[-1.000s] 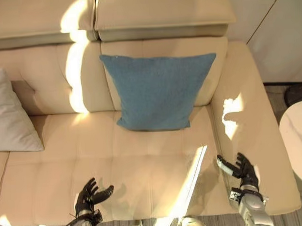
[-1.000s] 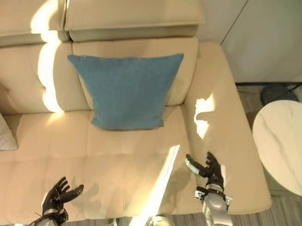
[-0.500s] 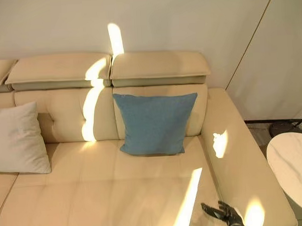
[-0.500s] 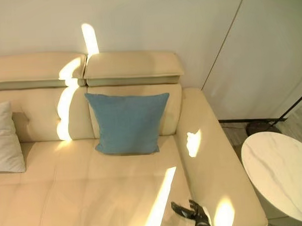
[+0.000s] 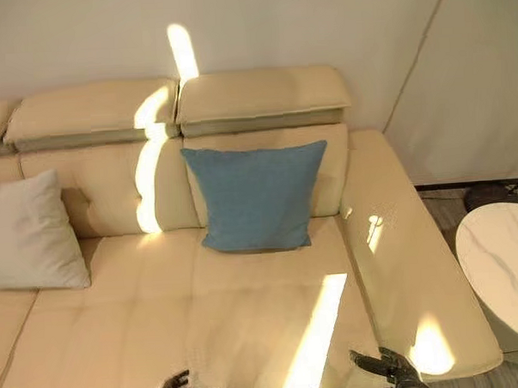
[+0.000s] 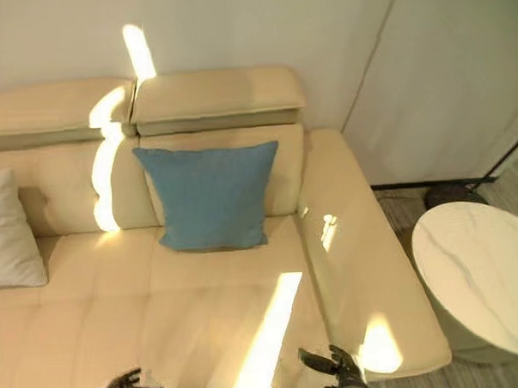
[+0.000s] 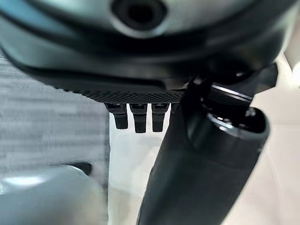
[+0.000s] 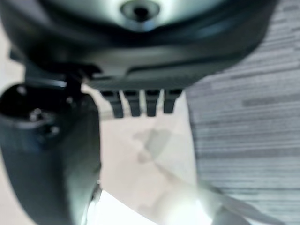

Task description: Pick up all the scattered cushions and arrange them neatly on the sofa.

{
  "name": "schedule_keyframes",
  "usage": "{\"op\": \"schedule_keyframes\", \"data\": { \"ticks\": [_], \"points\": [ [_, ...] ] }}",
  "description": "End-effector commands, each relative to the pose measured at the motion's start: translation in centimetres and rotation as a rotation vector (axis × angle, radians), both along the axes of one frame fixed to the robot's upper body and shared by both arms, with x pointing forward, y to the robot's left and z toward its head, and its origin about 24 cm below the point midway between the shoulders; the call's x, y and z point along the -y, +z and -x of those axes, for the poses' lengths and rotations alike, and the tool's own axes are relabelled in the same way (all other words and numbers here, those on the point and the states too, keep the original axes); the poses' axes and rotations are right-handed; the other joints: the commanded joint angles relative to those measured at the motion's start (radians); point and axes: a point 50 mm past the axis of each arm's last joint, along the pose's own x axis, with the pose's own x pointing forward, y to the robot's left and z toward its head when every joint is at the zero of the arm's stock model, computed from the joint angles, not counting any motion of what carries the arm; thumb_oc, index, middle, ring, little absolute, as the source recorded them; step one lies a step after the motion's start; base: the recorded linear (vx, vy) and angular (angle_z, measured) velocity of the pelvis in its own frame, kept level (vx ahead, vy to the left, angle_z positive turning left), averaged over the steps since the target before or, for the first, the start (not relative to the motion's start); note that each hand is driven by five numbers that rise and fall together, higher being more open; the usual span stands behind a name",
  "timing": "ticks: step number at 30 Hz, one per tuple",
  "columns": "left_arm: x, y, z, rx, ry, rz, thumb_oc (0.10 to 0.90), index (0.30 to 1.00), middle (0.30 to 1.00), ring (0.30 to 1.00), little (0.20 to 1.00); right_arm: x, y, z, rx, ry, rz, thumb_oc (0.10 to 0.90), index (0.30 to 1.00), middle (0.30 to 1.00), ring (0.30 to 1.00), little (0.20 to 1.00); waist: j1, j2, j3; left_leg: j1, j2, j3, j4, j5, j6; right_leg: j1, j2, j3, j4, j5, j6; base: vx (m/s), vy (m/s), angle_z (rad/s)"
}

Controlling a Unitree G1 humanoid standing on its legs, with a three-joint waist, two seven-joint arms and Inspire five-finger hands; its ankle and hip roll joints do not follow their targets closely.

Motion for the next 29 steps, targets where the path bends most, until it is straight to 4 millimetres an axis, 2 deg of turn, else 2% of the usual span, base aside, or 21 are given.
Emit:
{"op": "schedule_keyframes", "data": {
  "ticks": [1,2,3,5,7,9,12,15,17,18,19,21,25,26,29],
  "points": [
    [-2.4,0.9,-1.0,0.052,0.012,-0.079,0.8,0.9,0.9,0.9,0.9,-0.1,0.5,-1.6,0.048,0.018,0.015,0.8,0.9,0.9,0.9,0.9,-0.003,-0.027,-0.027,0.132,-0.012,0.047,-0.074,-0.046,0.042,-0.05,0.047,0.001,0.005,-0.048,0.129,-0.19,0.205,0.02],
    [-2.0,0.8,-1.3,0.052,-0.009,-0.079,0.8,0.9,0.9,0.9,0.9,-0.2,0.5,-1.6,0.039,0.027,0.021,0.8,0.9,0.9,0.9,0.9,-0.011,-0.029,-0.029,0.151,-0.031,0.051,-0.14,-0.088,0.054,-0.078,0.033,0.002,0.005,-0.023,0.141,-0.12,0.128,0.07],
    [-2.0,0.8,-1.3,0.052,-0.009,-0.079,0.8,0.9,0.9,0.9,0.9,-0.1,0.5,-1.6,0.039,0.027,0.021,0.8,0.9,0.9,0.9,0.9,-0.01,-0.029,-0.029,0.151,-0.031,0.051,-0.142,-0.087,0.054,-0.078,0.033,0.002,0.005,-0.023,0.142,-0.27,0.263,0.12],
    [-1.4,1.1,-2.9,0.076,-0.042,-0.1,0.8,0.9,0.9,0.9,0.9,-0.8,0.1,-1.6,0.008,0.051,0.019,0.8,0.9,0.9,0.9,0.9,-0.016,-0.05,-0.014,0.153,-0.074,0.047,-0.2,-0.124,0.087,-0.127,0.002,0.016,0.005,0.017,0.172,-0.29,0.232,0.08],
    [-1.1,1.4,-4.0,0.096,-0.044,-0.109,0.8,0.9,0.9,0.9,0.9,-1.5,-0.1,-1.6,-0.011,0.082,0.019,0.8,0.9,0.9,0.9,0.9,-0.009,-0.064,-0.004,0.151,-0.099,0.044,-0.228,-0.12,0.106,-0.151,-0.015,0.012,0.005,0.023,0.192,-0.26,0.157,-0.04],
    [-1.0,1.5,-4.3,0.1,-0.035,-0.114,0.8,0.9,0.9,0.9,0.9,-2.4,-0.4,-1.6,-0.035,0.112,0.008,0.8,0.9,0.9,0.9,0.9,-0.006,-0.074,0.014,0.144,-0.104,0.053,-0.239,-0.103,0.116,-0.167,-0.029,0.008,0.015,0.03,0.203,-0.28,0.096,-0.37],
    [-1.1,1.6,-4.7,0.098,-0.024,-0.115,0.8,0.9,0.9,0.9,0.9,-2.6,-0.6,-1.4,-0.047,0.123,0.009,0.8,0.9,0.9,0.9,0.9,0.008,-0.078,0.039,0.112,-0.111,0.059,-0.234,-0.076,0.142,-0.154,-0.029,0.025,0.143,-0.036,0.178,-0.3,0.063,-0.28],
    [-1.1,1.5,-4.4,0.079,-0.02,-0.114,0.8,0.9,0.9,0.9,0.9,-2.5,-0.8,-0.8,-0.072,0.123,0.018,0.8,0.9,0.9,0.9,0.9,0.027,-0.071,0.034,0.098,-0.109,0.061,-0.254,-0.046,0.157,-0.107,-0.028,0.02,0.273,-0.102,0.146,-0.22,0.031,-0.2],
    [-1.1,1.5,-4.7,0.076,-0.02,-0.118,0.8,0.9,0.9,0.9,0.9,-2.5,-1.0,-0.3,-0.091,0.112,0.01,0.8,0.9,0.9,0.9,0.9,0.035,-0.07,0.017,0.078,-0.104,0.062,-0.255,-0.027,0.162,-0.065,-0.013,0.042,0.333,-0.15,0.141,-0.15,-0.011,-0.11],
    [-1.2,1.5,-4.7,0.076,-0.02,-0.118,0.8,0.9,0.9,0.9,0.9,-2.5,-1.0,-0.3,-0.091,0.112,0.01,0.8,0.9,0.9,0.9,0.9,0.034,-0.071,0.015,0.074,-0.105,0.062,-0.255,-0.025,0.162,-0.068,-0.013,0.042,0.331,-0.147,0.141,-0.08,-0.088,-0.04],
    [-0.9,1.5,-4.7,0.07,-0.015,-0.117,0.8,0.9,0.9,0.9,0.9,-2.9,-1.3,0.1,-0.107,0.106,-0.001,0.8,0.9,0.9,0.9,0.9,0.051,-0.086,-0.009,0.065,-0.108,0.08,-0.26,-0.021,0.152,-0.001,-0.015,0.044,0.274,-0.15,0.143,-0.03,-0.106,0.02],
    [-0.6,1.4,-4.8,0.064,-0.013,-0.111,0.8,0.9,0.9,0.9,0.9,-3.2,-1.6,0.7,-0.13,0.105,-0.011,0.8,0.9,0.9,0.9,0.9,0.055,-0.103,-0.045,0.062,-0.11,0.095,-0.273,-0.012,0.145,0.051,0.001,0.049,0.193,-0.16,0.145,0.01,-0.128,-0.09],
    [0.4,1.3,-5.1,0.061,0.022,-0.084,0.8,0.9,0.9,0.9,0.9,-3.5,-2.0,1.8,-0.176,0.111,-0.015,0.8,0.9,0.9,0.9,0.9,0.044,-0.104,-0.095,0.088,-0.094,0.115,-0.33,0.014,0.129,0.086,0.036,0.081,0.095,-0.153,0.145,0.03,-0.092,-0.27],
    [-0.3,0.6,-2.9,0.005,-0.007,-0.09,0.8,0.9,0.9,0.9,0.9,-3.3,-2.1,2.7,-0.191,0.106,-0.016,0.8,0.9,0.9,0.9,0.9,0.045,-0.104,-0.098,0.092,-0.09,0.11,-0.338,0.025,0.122,0.101,0.043,0.076,0.072,-0.151,0.142,-0.02,-0.11,-0.41],
    [-0.7,0.3,-1.5,-0.031,-0.013,-0.093,0.8,0.9,0.9,0.9,0.9,-3.5,-2.3,3.4,-0.194,0.08,-0.03,0.8,0.9,0.9,0.9,0.9,0.049,-0.106,-0.091,0.081,-0.084,0.097,-0.345,0.042,0.113,0.11,0.05,0.066,0.043,-0.146,0.138,-0.07,-0.056,-0.12]
  ]
}}
